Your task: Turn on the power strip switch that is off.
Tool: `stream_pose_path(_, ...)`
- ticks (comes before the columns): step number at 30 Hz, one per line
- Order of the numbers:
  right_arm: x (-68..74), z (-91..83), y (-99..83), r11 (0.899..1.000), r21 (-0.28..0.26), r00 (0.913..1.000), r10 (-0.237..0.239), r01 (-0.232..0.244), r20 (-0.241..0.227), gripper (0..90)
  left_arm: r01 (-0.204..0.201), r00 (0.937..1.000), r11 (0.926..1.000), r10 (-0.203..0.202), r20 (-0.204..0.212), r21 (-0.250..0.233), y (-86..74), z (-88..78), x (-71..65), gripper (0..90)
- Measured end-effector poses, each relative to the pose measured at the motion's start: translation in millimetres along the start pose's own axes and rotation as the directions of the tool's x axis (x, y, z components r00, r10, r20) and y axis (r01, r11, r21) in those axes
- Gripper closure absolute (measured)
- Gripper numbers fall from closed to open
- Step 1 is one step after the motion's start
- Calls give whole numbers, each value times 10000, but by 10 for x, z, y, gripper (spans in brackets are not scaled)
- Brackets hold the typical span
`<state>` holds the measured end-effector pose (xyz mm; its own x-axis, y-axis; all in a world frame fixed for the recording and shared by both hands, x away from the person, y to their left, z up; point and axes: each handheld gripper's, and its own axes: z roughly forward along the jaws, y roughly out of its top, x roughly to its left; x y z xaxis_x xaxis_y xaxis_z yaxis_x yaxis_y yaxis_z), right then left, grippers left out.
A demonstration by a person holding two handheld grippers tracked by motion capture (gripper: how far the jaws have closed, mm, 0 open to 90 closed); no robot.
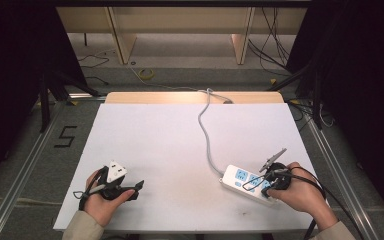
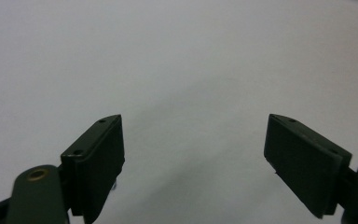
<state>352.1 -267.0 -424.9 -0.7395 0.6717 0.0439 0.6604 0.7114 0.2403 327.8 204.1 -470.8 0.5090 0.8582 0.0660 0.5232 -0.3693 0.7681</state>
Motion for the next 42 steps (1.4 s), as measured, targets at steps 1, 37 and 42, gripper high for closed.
stream_pose_path(1,1,2,-1,10000,-6,10000,12,-12,0,900,1,10000,10000,-1,1,0,0,0,0,198)
stream_pose_path(37,12,14,15,10000,-3,9997,28,-28,232,900,-12,10000,10000,12,-12,-9,0,-2,0,198)
stream_pose_path(42,-2,16,7,10000,-52,9999,73,-72,134,900,-19,10000,10000,19,-12,-15,1,-2,-1,198)
